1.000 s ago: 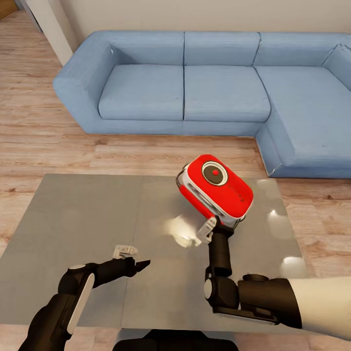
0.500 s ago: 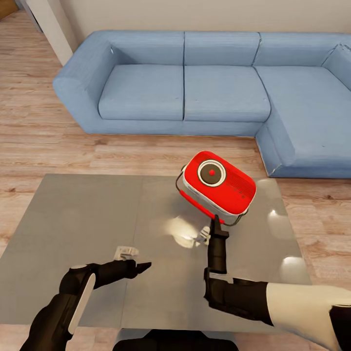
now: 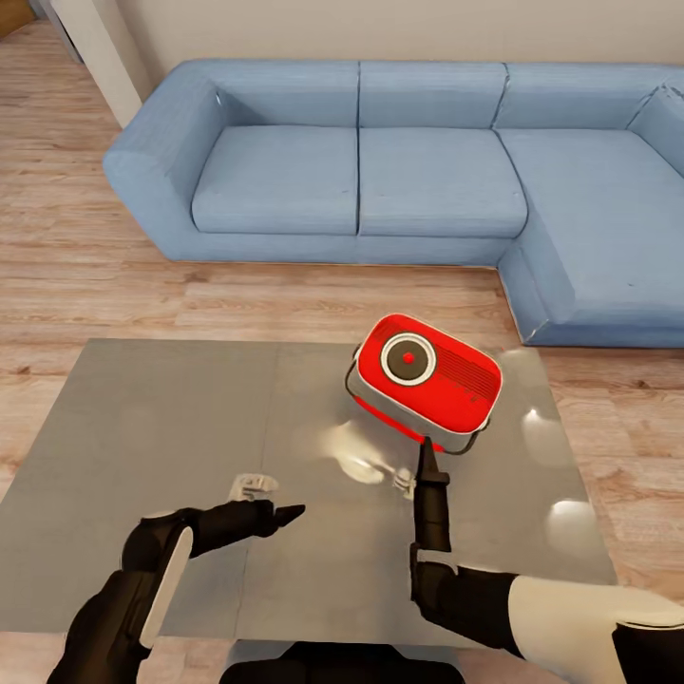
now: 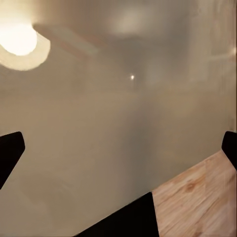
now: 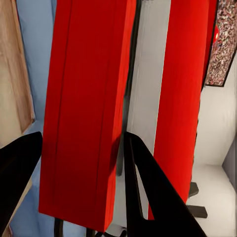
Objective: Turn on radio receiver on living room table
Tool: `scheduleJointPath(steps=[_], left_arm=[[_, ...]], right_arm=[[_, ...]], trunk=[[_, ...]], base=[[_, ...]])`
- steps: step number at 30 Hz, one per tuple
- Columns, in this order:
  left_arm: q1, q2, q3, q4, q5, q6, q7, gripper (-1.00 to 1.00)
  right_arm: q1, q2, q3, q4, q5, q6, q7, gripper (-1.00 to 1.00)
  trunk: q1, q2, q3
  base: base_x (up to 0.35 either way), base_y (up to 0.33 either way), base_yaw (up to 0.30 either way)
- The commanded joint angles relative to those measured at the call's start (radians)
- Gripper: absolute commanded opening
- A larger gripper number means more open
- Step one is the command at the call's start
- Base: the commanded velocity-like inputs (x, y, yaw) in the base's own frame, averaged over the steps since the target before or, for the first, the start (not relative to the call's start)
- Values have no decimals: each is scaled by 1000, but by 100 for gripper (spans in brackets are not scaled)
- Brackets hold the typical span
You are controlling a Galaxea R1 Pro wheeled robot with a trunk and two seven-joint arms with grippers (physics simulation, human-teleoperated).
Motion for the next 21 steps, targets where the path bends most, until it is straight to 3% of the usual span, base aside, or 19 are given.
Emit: scheduleJointPath(steps=[1,3,6,13,21], left_arm=[[0,-13,0,-15,2,7,-1,100],[-1,-41,-1,-52,5,47,-1,100],[-26,-64,-1,-68,7,81,-1,100],[-52,-85,-1,-77,8,109,-5,100],[-75,-103,-1,-79,9,112,-6,100]], right_arm=[[4,3,1,7,10,0,-1,-100],[11,17,2,18,18,1,0,-100],[32,32,8,23,26,4,-1,-100],[77,46,94,25,50,12,0,-100],[127,73,119,93,56,6,9,-100]], trunk=[[0,0,0],[0,0,0],[0,0,0],[0,0,0],[0,0,0]], base=[[0,0,0],[0,0,0],[0,0,0],[0,0,0],[0,0,0]])
